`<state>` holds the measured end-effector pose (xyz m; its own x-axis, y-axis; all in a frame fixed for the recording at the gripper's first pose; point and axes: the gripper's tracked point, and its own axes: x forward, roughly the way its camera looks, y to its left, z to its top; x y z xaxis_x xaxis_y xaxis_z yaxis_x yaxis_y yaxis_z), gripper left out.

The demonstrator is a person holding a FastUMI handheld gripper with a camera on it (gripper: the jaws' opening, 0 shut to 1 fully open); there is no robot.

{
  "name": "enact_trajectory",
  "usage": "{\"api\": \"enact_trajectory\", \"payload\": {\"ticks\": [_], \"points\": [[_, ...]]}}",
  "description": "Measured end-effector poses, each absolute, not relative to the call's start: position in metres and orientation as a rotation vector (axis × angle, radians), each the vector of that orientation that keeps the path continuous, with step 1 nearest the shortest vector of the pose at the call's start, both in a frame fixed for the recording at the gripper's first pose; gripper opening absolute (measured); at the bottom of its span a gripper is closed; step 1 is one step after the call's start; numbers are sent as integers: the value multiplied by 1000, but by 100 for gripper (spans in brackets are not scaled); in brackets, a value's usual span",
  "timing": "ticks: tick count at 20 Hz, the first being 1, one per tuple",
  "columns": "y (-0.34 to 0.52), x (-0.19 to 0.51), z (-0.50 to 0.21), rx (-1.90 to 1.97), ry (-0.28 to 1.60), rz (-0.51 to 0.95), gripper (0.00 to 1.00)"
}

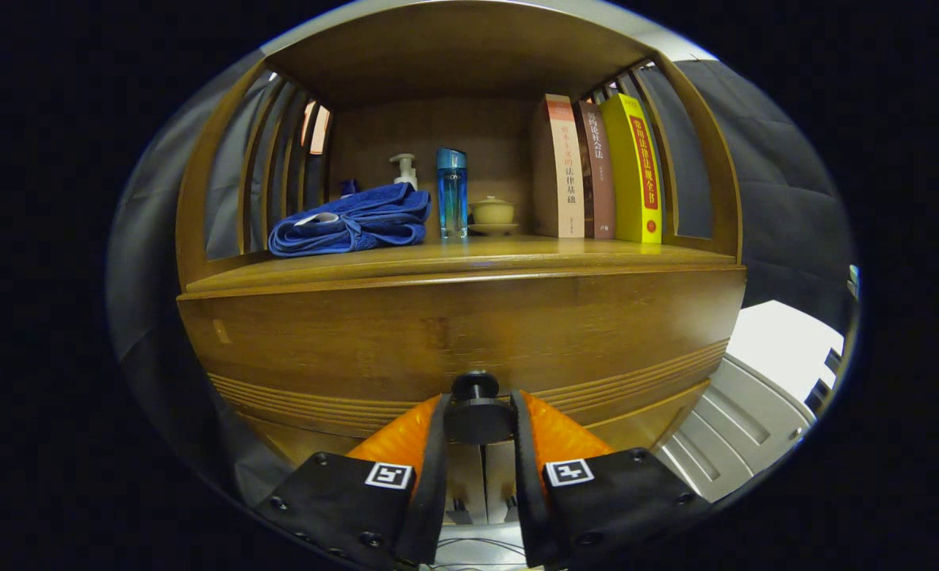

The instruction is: Pull open the drawer, take out the items inside it, and place them on the countertop above the cabinet.

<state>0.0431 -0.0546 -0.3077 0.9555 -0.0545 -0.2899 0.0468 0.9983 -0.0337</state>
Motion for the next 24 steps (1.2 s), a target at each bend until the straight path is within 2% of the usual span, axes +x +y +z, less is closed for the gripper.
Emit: {"api": "enact_trajectory", "payload": {"ticks": [1, 24], "points": [[-55, 40, -308, -23, 292, -54, 46], [-57, -51, -292, 10, 316, -23, 45]]}}
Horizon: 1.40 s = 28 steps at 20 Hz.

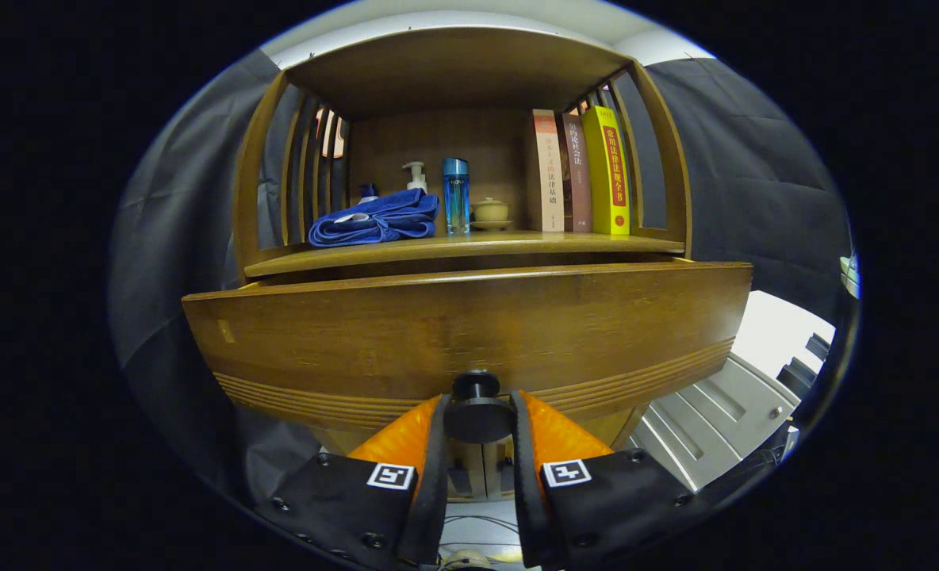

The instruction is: Pull open the drawer, take out the items inside it, and place them on the countertop above the cabinet.

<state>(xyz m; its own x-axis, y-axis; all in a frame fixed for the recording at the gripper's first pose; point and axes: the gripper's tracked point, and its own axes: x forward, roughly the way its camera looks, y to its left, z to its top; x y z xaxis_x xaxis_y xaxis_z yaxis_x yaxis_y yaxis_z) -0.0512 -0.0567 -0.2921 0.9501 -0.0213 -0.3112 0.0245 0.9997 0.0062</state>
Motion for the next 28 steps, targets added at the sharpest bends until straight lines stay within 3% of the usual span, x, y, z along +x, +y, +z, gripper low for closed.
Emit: {"api": "enact_trajectory", "payload": {"ticks": [28], "points": [[-67, -117, -290, 22, 348, -54, 45]]}}
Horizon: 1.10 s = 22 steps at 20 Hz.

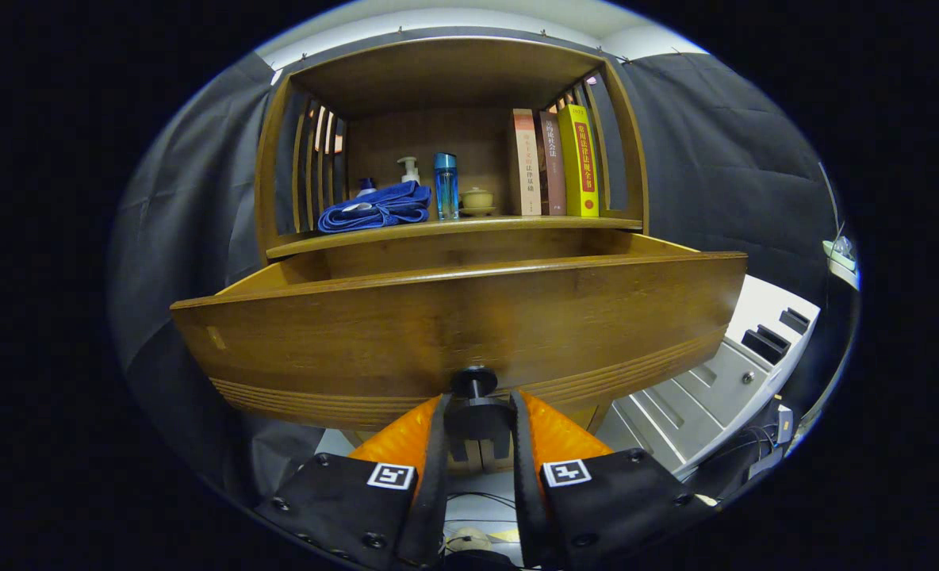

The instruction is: Pull open the drawer, take out the items inside it, and place them on the countertop above the cabinet.

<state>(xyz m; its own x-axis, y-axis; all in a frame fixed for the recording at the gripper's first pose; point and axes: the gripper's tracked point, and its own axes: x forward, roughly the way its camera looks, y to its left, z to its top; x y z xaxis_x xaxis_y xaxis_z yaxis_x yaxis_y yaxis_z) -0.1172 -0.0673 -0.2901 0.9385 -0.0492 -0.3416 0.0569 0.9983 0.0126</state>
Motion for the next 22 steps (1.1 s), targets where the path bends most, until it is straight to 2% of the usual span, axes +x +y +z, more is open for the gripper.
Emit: {"api": "enact_trajectory", "payload": {"ticks": [2, 3, 6, 9, 12, 17, 22], "points": [[-69, -116, -290, 25, 355, -58, 47], [-68, -119, -292, 32, 367, -63, 52], [-68, -123, -279, 42, 356, -73, 56], [-70, -123, -245, 14, 307, -74, 75], [-68, -114, -199, -18, 254, -65, 88], [-48, -81, -140, -19, 193, -10, 96], [-37, -29, -143, -34, 268, 19, 98]]}}
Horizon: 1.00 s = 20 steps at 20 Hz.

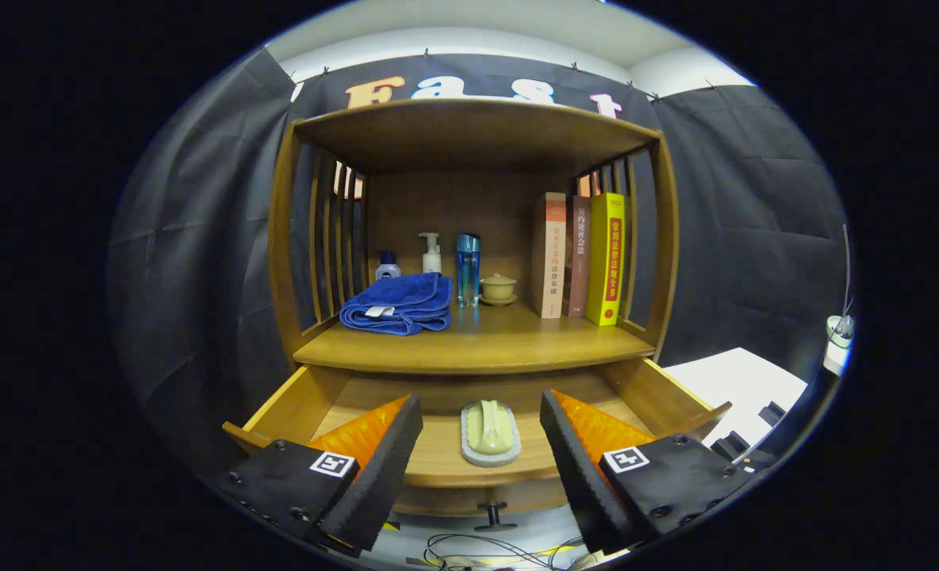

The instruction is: Pull open the drawer, take out the items inside it, and place them on the countertop above the cabinet.

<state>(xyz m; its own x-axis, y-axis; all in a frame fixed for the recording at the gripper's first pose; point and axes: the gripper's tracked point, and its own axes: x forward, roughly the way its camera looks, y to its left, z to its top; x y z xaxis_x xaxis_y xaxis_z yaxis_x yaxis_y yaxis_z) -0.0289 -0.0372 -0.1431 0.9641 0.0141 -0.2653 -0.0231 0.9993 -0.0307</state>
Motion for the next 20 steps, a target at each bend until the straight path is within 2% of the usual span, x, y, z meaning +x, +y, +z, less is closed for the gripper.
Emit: {"api": "enact_trajectory", "payload": {"ticks": [8, 14, 20], "points": [[-51, 42, -217, -81, 564, 12, 98], [-53, 54, -282, -11, 775, -36, 99], [-58, 53, -314, -60, 900, -47, 97]]}}
